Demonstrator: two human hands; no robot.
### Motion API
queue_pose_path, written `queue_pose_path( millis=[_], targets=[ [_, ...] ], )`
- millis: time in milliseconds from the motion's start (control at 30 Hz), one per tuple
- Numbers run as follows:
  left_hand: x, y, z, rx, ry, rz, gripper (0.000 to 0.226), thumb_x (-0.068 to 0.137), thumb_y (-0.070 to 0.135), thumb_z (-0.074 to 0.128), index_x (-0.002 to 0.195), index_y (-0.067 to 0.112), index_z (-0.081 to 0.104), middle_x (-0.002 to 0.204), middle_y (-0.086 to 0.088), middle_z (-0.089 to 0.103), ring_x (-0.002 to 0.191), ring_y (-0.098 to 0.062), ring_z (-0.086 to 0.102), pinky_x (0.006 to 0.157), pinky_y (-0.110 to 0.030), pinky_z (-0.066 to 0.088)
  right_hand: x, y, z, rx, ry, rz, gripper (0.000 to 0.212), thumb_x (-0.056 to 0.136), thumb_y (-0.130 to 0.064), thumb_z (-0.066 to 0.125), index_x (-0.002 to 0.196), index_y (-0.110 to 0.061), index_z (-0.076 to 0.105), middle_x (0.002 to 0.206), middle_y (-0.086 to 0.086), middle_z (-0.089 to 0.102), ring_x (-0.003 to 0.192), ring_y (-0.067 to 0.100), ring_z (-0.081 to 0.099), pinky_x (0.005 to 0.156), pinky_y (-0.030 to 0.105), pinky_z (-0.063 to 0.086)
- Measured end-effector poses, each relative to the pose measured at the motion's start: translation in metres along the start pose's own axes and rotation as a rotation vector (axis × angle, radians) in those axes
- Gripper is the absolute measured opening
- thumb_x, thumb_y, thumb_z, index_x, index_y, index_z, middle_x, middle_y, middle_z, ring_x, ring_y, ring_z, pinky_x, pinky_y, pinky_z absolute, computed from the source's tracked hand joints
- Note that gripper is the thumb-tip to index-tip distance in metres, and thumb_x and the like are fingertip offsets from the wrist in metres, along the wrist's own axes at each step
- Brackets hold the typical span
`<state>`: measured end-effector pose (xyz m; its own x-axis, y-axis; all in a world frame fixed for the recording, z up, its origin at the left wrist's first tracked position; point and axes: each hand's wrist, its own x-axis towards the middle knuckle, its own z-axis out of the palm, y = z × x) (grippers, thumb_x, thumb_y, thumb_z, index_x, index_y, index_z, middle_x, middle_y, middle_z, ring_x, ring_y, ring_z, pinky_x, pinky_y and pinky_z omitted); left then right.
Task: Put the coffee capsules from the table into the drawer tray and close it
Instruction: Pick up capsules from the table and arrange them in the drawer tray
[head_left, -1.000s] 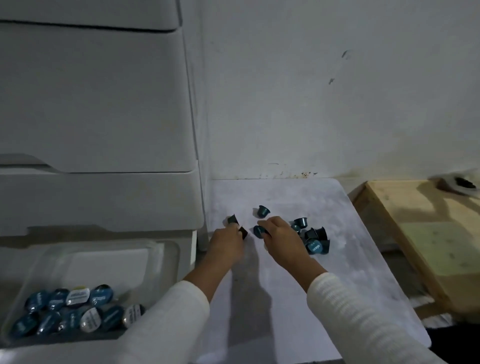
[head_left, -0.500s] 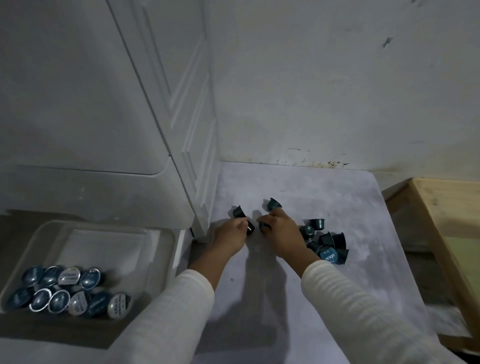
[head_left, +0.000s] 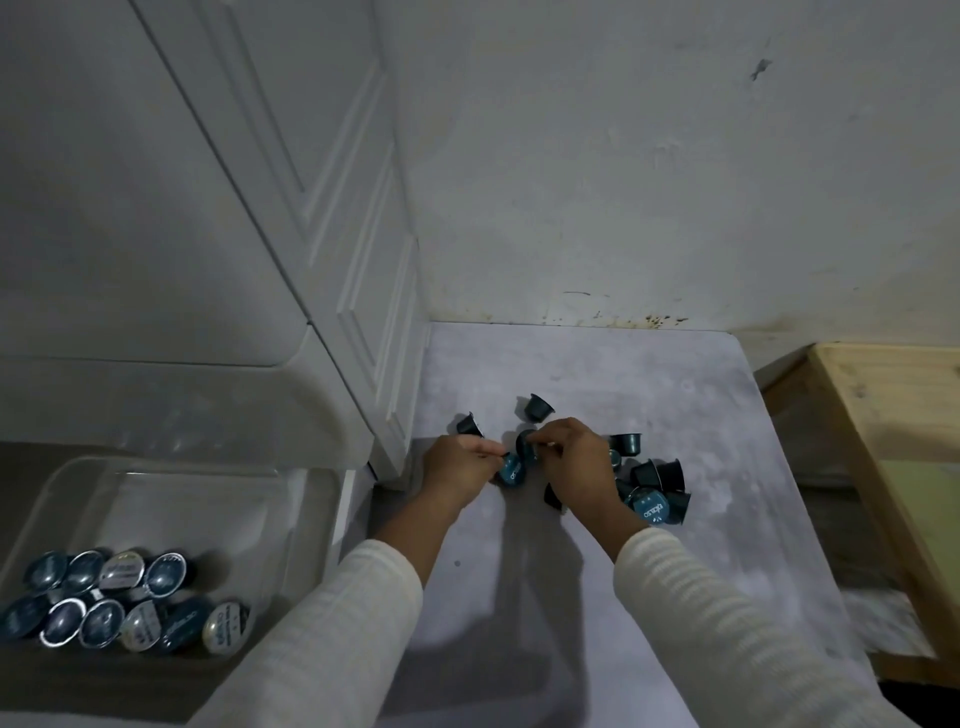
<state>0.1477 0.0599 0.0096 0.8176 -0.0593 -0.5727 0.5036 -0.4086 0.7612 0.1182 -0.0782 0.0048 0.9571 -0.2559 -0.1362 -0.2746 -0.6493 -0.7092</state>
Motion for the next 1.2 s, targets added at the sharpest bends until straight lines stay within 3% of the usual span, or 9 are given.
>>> queue_pose_path(
  millis=[100,267,333,400,533,700,833,1000,1200],
  targets=[
    [-0.004,0.007,-0.005,0.019,-0.011,0.044,0.014,0.084,0.002,0.062,0.093,0.008,0.072,0.096,-0.009,0.07,0.088,-0.019,0.064,0.082,-0.027,0.055,0.0,-0.003,-0.008,0.053,0.049,0.068,0.021,0.085,0.004,0.055,0.095,-0.004,0.072,0.11,0.012,0.068,0.097,0.025,0.063,0.08,0.012,0.038],
    [-0.019,0.02,-0.017,0.01,-0.045,0.157,0.022,0.086,0.004,0.058,0.08,0.02,0.072,0.098,-0.005,0.072,0.088,-0.015,0.065,0.079,-0.024,0.053,-0.009,-0.015,-0.029,0.185,0.117,0.122,0.027,0.084,0.008,0.051,0.088,-0.008,0.073,0.104,0.011,0.07,0.09,0.026,0.066,0.084,0.032,0.054],
    [-0.028,0.024,-0.023,0.017,-0.067,0.208,0.025,0.087,0.003,0.057,0.081,0.021,0.073,0.093,-0.002,0.072,0.087,-0.012,0.065,0.072,-0.017,0.049,-0.016,-0.022,-0.038,0.223,0.138,0.132,0.026,0.086,0.005,0.052,0.086,-0.01,0.073,0.095,0.008,0.071,0.071,0.019,0.064,0.064,0.019,0.056],
    [-0.039,0.026,-0.031,0.03,-0.098,0.27,0.024,0.086,0.003,0.057,0.086,0.019,0.075,0.094,-0.001,0.073,0.089,-0.011,0.065,0.077,-0.017,0.049,-0.03,-0.034,-0.046,0.254,0.144,0.141,0.023,0.088,0.0,0.053,0.088,-0.01,0.073,0.083,0.004,0.066,0.05,0.009,0.051,0.038,0.007,0.04],
    [-0.062,0.023,-0.053,0.034,-0.165,0.395,0.028,0.084,0.004,0.058,0.079,0.026,0.075,0.09,0.002,0.073,0.091,-0.012,0.067,0.089,-0.025,0.052,-0.059,-0.059,-0.058,0.292,0.149,0.129,0.021,0.089,-0.002,0.054,0.089,-0.009,0.073,0.065,0.001,0.061,0.03,0.002,0.042,0.03,0.009,0.031],
    [-0.098,0.009,-0.097,0.019,-0.297,0.494,0.04,0.084,0.0,0.06,0.067,0.034,0.073,0.08,0.008,0.073,0.083,-0.01,0.066,0.09,-0.032,0.053,-0.105,-0.097,-0.054,0.327,0.12,0.105,0.021,0.087,0.0,0.054,0.089,-0.009,0.073,0.084,0.012,0.069,0.04,-0.004,0.052,0.038,0.008,0.038],
    [-0.128,-0.005,-0.144,-0.001,-0.314,0.54,0.024,0.085,-0.002,0.058,0.087,0.015,0.075,0.087,-0.002,0.072,0.078,-0.009,0.063,0.081,-0.024,0.051,-0.138,-0.13,-0.034,0.324,0.086,0.042,0.026,0.086,0.0,0.057,0.08,-0.02,0.073,0.089,0.012,0.072,0.08,0.029,0.065,0.073,0.038,0.058],
    [-0.14,-0.032,-0.218,0.074,-0.244,0.525,0.018,0.088,0.002,0.058,0.092,0.009,0.073,0.089,-0.002,0.07,0.085,-0.01,0.064,0.083,-0.018,0.051,-0.161,-0.176,0.008,0.275,-0.045,-0.063,0.025,0.084,0.002,0.059,0.082,-0.019,0.073,0.084,0.0,0.072,0.074,0.005,0.062,0.068,0.011,0.05],
    [-0.114,-0.066,-0.29,0.23,-0.17,0.432,0.015,0.086,0.002,0.06,0.089,0.008,0.074,0.099,-0.007,0.071,0.089,-0.01,0.062,0.075,-0.012,0.05,-0.152,-0.221,0.071,0.137,-0.186,-0.124,0.018,0.083,0.0,0.061,0.087,-0.012,0.074,0.088,0.002,0.071,0.079,0.003,0.062,0.081,0.016,0.051]
  ],
)
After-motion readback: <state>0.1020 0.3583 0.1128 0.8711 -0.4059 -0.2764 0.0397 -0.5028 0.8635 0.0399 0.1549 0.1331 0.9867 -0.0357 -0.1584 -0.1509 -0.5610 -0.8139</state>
